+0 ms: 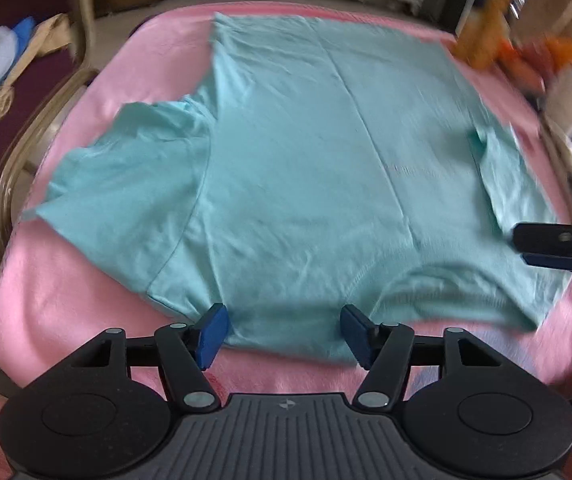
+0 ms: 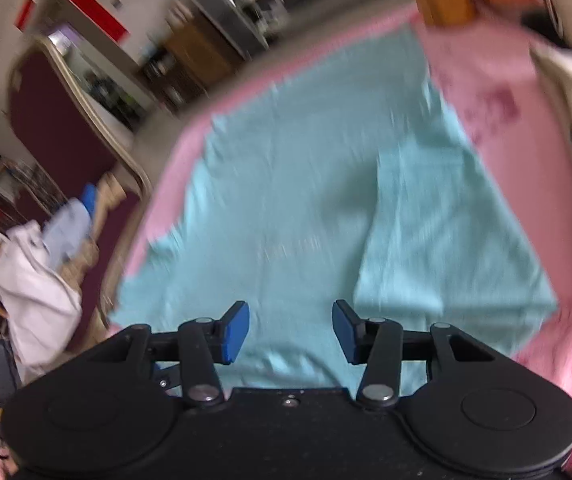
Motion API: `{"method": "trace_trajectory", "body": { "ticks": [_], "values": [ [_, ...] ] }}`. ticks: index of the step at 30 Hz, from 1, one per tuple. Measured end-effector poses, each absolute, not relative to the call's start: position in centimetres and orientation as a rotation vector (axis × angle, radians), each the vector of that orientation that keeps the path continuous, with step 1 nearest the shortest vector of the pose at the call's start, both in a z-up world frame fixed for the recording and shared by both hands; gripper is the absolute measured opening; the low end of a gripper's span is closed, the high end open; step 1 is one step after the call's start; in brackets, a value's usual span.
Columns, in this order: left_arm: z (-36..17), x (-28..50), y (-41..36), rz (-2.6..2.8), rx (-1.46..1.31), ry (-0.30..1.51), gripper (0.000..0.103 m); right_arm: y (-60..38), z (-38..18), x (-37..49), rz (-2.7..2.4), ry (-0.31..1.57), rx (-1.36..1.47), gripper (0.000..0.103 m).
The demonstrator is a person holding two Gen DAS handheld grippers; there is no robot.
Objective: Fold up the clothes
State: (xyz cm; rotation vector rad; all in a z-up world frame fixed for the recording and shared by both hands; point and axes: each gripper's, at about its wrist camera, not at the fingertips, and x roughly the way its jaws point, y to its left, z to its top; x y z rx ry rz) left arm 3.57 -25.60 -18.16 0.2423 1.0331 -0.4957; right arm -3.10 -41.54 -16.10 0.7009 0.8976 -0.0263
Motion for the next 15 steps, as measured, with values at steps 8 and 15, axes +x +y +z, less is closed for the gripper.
{"method": "trace_trajectory", "body": {
  "ticks": [8, 15],
  "values": [
    [-16.8, 1.7, -23.9, -0.54, 0.234, 1.058, 0.061, -40.8, -16.5, -5.1, -0.014, 0.983, 0.748, 0.043],
    [-13.9, 3.5, -19.5, -0.424, 0.037, 0.959, 0.061, -41.2, -14.0, -6.5, 0.131, 0.8, 0.823, 0.045]
  ]
}}
